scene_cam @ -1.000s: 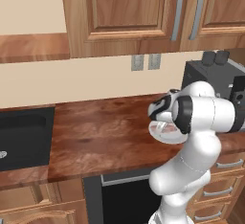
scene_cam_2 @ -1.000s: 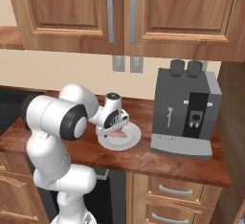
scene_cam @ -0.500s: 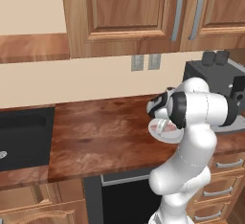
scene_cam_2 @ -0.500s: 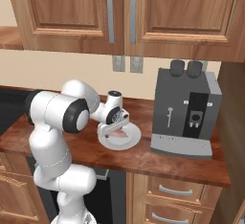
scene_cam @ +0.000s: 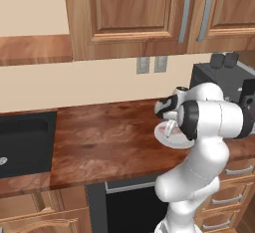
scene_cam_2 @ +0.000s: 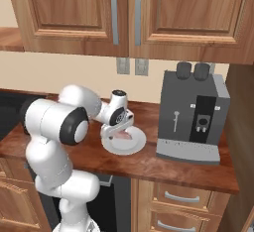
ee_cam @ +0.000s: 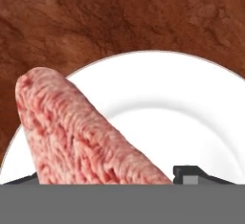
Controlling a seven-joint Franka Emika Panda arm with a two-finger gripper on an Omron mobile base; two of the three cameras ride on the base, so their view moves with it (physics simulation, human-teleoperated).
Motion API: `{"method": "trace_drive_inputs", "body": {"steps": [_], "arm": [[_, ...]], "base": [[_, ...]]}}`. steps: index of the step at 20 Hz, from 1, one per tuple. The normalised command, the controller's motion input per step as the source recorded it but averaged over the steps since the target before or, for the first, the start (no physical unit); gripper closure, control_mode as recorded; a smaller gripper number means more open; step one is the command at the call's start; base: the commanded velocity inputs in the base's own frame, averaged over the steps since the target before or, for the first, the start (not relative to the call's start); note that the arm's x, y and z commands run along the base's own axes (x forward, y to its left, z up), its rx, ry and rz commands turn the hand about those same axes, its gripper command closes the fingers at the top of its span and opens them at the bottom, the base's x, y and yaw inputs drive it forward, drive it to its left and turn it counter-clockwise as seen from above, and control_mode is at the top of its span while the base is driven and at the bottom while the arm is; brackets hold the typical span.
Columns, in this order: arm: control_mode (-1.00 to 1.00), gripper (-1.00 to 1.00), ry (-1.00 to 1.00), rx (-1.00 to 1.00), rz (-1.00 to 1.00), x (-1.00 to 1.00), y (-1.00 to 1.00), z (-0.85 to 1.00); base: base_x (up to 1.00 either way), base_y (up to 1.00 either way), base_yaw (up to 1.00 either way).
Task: Place the steak on the counter behind the older steak on the same shelf of the fridge to maintain FIFO order. Close the fridge door when finished.
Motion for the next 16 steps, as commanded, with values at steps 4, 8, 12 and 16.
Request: {"method": "trace_drive_inputs", "body": {"steps": [4, 8, 12, 16], "arm": [[-1.0, 1.0, -0.21, 0.0, 0.0, -0.59, 0.29, 0.59], [-1.0, 1.0, -0.16, 0.0, 0.0, -0.6, 0.41, 0.66], [-1.0, 1.0, -0.07, 0.0, 0.0, -0.44, 0.51, 0.72], [-1.0, 1.0, -0.11, 0.0, 0.0, -0.42, 0.45, 0.74]], "base": [[0.0, 0.0, 0.0], [0.0, 0.0, 0.0], [0.0, 0.0, 0.0], [0.0, 0.0, 0.0]]}}
